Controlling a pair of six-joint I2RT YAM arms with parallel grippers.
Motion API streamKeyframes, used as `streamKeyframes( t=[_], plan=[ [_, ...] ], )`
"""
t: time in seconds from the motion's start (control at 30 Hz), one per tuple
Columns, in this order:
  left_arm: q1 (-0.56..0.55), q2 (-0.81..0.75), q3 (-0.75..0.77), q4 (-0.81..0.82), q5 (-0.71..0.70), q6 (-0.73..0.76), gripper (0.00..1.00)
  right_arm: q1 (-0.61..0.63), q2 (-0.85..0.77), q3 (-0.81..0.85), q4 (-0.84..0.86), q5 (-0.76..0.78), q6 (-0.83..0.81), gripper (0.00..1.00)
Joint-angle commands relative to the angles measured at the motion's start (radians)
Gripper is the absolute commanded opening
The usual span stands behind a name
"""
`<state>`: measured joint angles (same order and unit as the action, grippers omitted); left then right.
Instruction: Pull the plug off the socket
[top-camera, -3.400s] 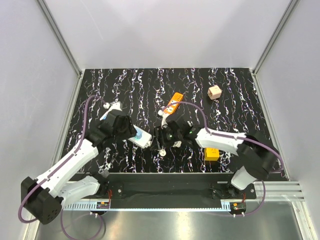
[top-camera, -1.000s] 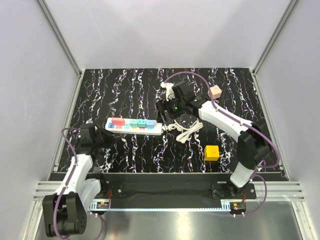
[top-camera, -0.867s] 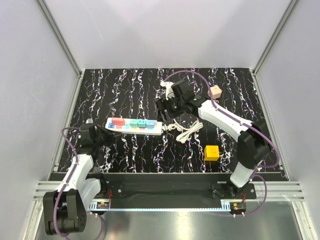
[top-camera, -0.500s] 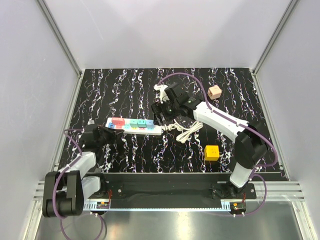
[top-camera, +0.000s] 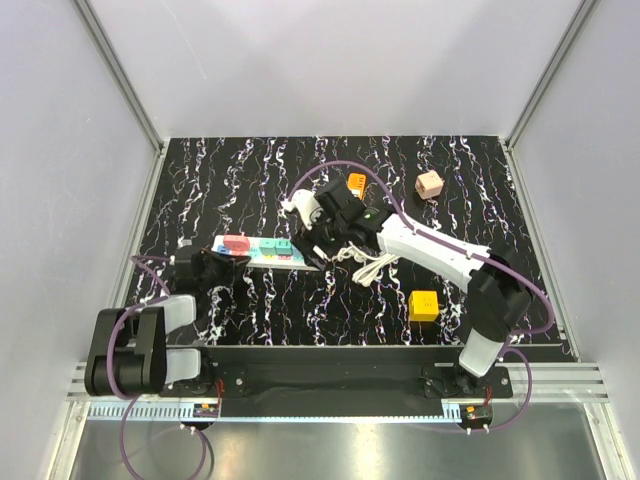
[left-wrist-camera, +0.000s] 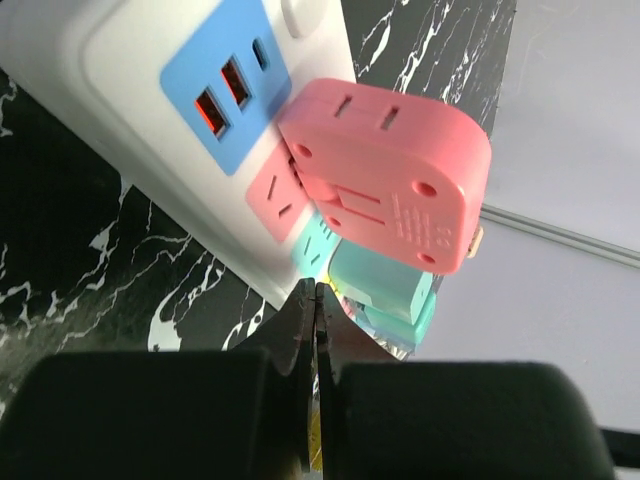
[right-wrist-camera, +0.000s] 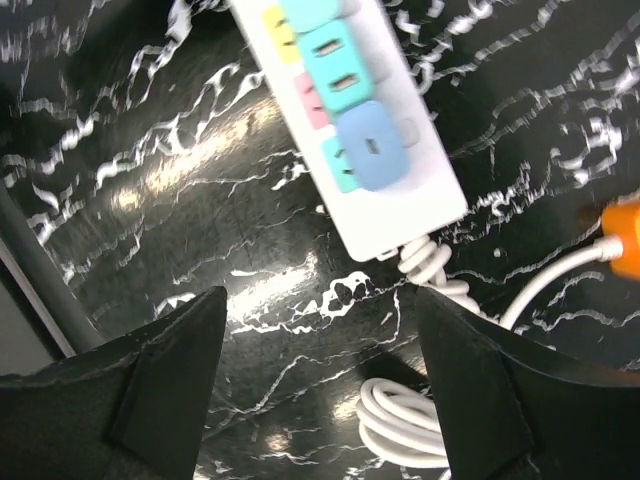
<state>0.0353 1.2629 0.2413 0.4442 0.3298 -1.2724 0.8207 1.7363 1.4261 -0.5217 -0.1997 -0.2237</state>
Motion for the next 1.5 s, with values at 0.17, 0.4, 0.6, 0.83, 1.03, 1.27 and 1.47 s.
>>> streamKeyframes(
  t=[0.17, 0.4, 0.6, 0.83, 1.03, 1.27, 1.47],
  plan=[
    [-0.031, 0.092, 0.004, 0.194, 0.005, -0.019, 0.00, 0.018, 0.052, 0.111, -0.017, 0.034, -0.252, 0.86],
    [-0.029, 0.107, -0.046, 0.226, -0.040, -0.074, 0.00, 0.018, 0.071, 0.132, -0.069, -0.059, -0.250, 0.96],
    [-0.072, 0.154, -0.046, 0.319, -0.069, -0.111, 0.00, 0.018, 0.130, 0.227, -0.184, -0.046, -0.282, 0.94],
    [-0.166, 0.164, -0.092, 0.355, -0.185, -0.177, 0.00, 0.017, 0.161, 0.243, -0.182, 0.019, -0.309, 0.90],
    [-0.207, 0.182, -0.076, 0.384, -0.229, -0.205, 0.00, -0.008, 0.209, 0.301, -0.161, 0.066, -0.330, 0.82],
    [-0.227, 0.144, -0.111, 0.353, -0.304, -0.189, 0.00, -0.026, 0.232, 0.296, -0.103, -0.003, -0.405, 0.74],
    [-0.253, 0.164, -0.117, 0.358, -0.325, -0.189, 0.00, -0.025, 0.272, 0.309, -0.070, -0.110, -0.439, 0.72]
  ],
)
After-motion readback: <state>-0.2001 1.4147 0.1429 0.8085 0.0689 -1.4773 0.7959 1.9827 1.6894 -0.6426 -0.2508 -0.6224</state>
